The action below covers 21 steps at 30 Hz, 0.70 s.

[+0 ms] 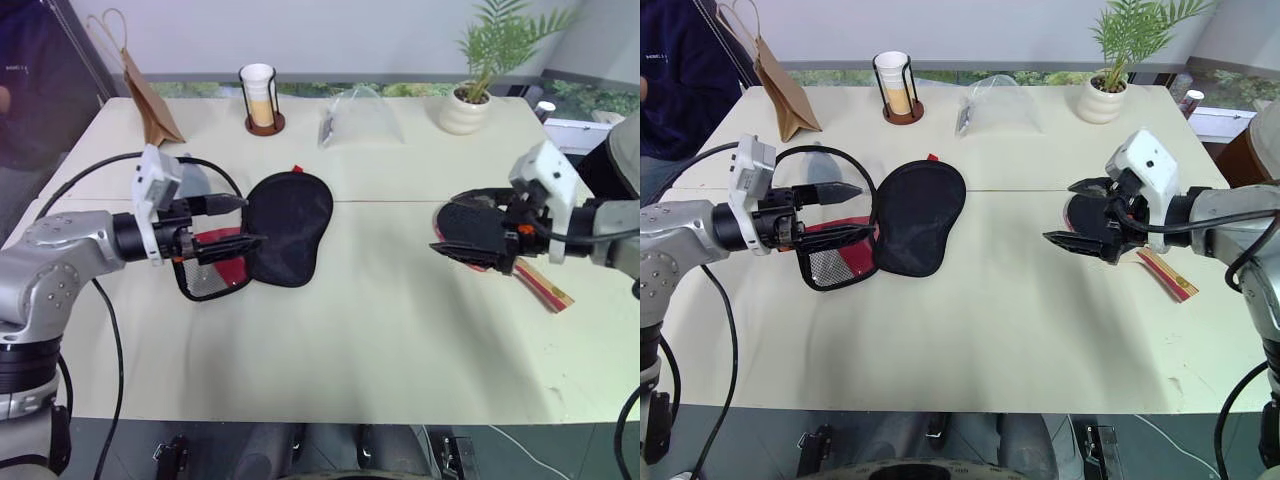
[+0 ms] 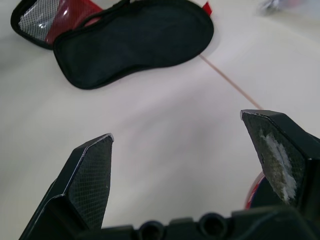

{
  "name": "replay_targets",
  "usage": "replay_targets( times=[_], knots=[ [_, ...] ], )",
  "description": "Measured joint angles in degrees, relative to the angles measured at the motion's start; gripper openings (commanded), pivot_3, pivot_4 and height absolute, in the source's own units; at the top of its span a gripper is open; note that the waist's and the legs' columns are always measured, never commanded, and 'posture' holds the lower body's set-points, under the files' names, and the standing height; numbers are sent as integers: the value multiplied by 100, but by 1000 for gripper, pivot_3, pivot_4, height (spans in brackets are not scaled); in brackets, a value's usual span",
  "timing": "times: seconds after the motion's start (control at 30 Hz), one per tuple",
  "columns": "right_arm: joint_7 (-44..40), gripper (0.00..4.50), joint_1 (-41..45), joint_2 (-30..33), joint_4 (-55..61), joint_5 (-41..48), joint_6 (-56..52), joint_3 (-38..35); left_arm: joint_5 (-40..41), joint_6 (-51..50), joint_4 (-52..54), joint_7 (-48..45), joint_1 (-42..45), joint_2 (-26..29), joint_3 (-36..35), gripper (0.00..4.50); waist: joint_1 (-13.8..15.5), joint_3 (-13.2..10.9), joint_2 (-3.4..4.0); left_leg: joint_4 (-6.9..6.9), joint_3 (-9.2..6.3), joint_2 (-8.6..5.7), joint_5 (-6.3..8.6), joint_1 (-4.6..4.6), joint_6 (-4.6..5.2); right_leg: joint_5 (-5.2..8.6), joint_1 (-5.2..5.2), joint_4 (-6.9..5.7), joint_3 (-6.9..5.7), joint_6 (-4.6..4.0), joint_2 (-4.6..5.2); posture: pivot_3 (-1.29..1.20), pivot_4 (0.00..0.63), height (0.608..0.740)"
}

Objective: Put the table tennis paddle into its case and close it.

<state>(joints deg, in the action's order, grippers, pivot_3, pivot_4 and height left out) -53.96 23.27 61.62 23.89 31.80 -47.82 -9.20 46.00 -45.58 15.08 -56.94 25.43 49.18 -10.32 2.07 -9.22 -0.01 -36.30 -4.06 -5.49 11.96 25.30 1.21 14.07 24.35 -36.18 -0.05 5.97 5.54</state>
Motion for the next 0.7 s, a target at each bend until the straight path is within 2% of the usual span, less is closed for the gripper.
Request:
replay_targets(
  times=[0.4, 0.7],
  knots=[
    [75, 4460, 16, -5, 68, 94, -69, -18, 79, -14, -25, -44, -62, 0, -63, 4489, 1, 0, 0, 0, 0, 2, 0, 0, 0, 0, 0, 0, 0, 0, -1, 0, 150, 734],
    [81, 4460, 349, -106, -29, 80, -51, 229, 78, -9, -19, -46, -221, 8, -72, 4489, -2, 0, 0, -1, 0, 2, 0, 0, 0, 0, 0, 1, 0, -1, -1, 0, 150, 734]
  ],
)
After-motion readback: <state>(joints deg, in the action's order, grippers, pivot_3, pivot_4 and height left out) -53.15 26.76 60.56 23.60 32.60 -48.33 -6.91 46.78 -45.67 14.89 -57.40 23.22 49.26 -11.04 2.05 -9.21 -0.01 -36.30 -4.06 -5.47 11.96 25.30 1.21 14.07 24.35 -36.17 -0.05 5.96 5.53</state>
